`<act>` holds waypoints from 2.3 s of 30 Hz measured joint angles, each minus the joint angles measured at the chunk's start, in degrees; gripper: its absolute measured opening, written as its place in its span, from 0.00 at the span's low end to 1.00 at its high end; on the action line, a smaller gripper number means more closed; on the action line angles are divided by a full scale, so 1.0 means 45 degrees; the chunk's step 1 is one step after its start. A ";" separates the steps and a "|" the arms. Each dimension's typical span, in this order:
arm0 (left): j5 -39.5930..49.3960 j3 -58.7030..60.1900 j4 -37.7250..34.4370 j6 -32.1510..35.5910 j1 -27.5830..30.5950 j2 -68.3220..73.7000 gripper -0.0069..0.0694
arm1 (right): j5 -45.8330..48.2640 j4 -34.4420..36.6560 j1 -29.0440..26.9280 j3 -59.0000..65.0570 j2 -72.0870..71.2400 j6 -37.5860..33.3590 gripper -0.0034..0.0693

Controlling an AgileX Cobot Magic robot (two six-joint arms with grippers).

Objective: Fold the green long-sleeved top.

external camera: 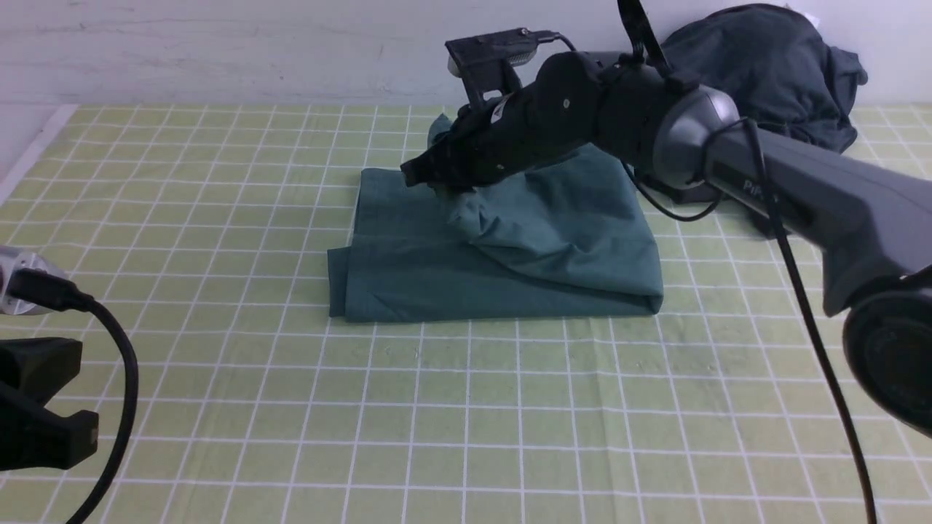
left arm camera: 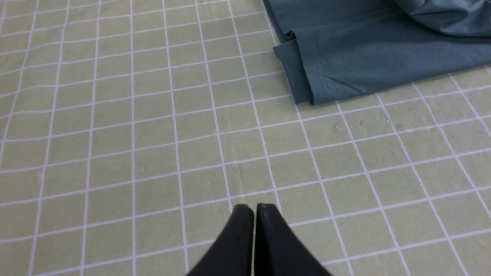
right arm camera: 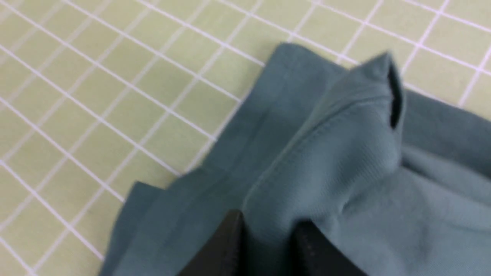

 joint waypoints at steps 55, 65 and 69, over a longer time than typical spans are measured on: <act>-0.2012 0.1894 -0.1852 0.2844 -0.0400 -0.4535 0.09 | 0.2066 -0.0551 -0.3211 0.4502 -1.0572 -0.4099 0.03; -0.3753 0.3412 -0.2190 0.2936 -0.0400 -0.5708 0.09 | -1.1057 -0.1078 -0.3337 1.7580 -1.9686 -0.4189 0.03; -0.3752 0.3422 -0.2230 0.2936 -0.0400 -0.5708 0.09 | -1.5454 -0.0964 -0.3337 2.1665 -2.3789 -0.3818 0.03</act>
